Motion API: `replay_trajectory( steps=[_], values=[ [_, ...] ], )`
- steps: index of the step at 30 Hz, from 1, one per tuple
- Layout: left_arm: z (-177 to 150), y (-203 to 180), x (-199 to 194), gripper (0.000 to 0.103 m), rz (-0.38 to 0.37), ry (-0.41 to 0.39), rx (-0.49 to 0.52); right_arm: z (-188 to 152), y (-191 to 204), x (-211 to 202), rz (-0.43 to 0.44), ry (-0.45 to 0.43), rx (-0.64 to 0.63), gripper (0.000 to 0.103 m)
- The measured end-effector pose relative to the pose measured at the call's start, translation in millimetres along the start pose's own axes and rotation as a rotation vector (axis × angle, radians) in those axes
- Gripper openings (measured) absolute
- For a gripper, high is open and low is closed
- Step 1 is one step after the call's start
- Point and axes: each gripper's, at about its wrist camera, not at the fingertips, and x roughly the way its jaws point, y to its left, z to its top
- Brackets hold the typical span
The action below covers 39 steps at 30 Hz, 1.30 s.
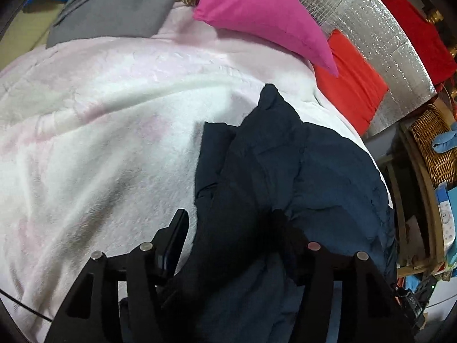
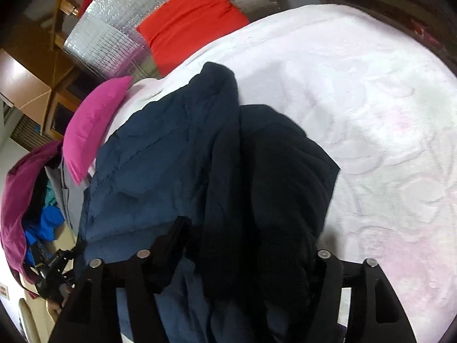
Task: Fold large clothes
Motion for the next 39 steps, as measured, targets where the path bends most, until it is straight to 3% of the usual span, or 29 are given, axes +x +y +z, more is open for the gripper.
replay_trajectory(
  steps=[4,7,11,13,15,18,20,22,24,26,28,29,33,35,39],
  values=[
    [-9,-1,-18,0.062,0.052,-0.043,0.048,-1,-13,-26,-0.036,-0.036,0.033,0.071],
    [-14,0,-29,0.062,0.088,-0.063,0.079,1,-18,-39,-0.012,-0.075,0.067,0.071],
    [-20,1,-22,0.062,0.103,-0.049,0.094,-5,-5,-39,-0.027,-0.088,0.016,0.070],
    [-22,2,-21,0.054,0.098,-0.041,0.097,-8,2,-30,-0.051,-0.067,-0.011,0.057],
    [-22,2,-18,0.038,0.068,-0.025,0.093,-10,9,-19,-0.108,-0.052,-0.054,0.042],
    [-23,-3,-20,0.028,0.080,-0.047,0.120,-15,26,-27,-0.142,-0.110,-0.124,0.025],
    [-25,-8,-25,0.028,0.090,-0.071,0.140,-17,35,-41,-0.141,-0.175,-0.147,0.024],
    [-25,-9,-23,0.028,0.102,-0.072,0.153,-17,34,-42,-0.148,-0.181,-0.150,0.024],
    [-25,-8,-16,0.031,0.101,-0.044,0.146,-16,24,-24,-0.185,-0.122,-0.115,0.026],
    [-24,-9,-13,0.033,0.113,-0.042,0.150,-15,16,-11,-0.207,-0.064,-0.084,0.036],
    [-25,-11,-15,0.038,0.142,-0.054,0.166,-11,15,-16,-0.194,-0.057,-0.052,0.039],
    [-26,-11,-17,0.042,0.154,-0.061,0.172,-9,16,-21,-0.189,-0.060,-0.040,0.046],
    [-27,-14,-27,0.048,0.182,-0.099,0.187,-1,13,-55,-0.234,-0.208,-0.004,0.066],
    [-28,-16,-33,0.049,0.191,-0.130,0.200,1,16,-63,-0.202,-0.256,-0.006,0.070],
    [-25,-15,-38,0.050,0.180,-0.154,0.188,2,28,-49,-0.169,-0.228,-0.043,0.070]
  ],
)
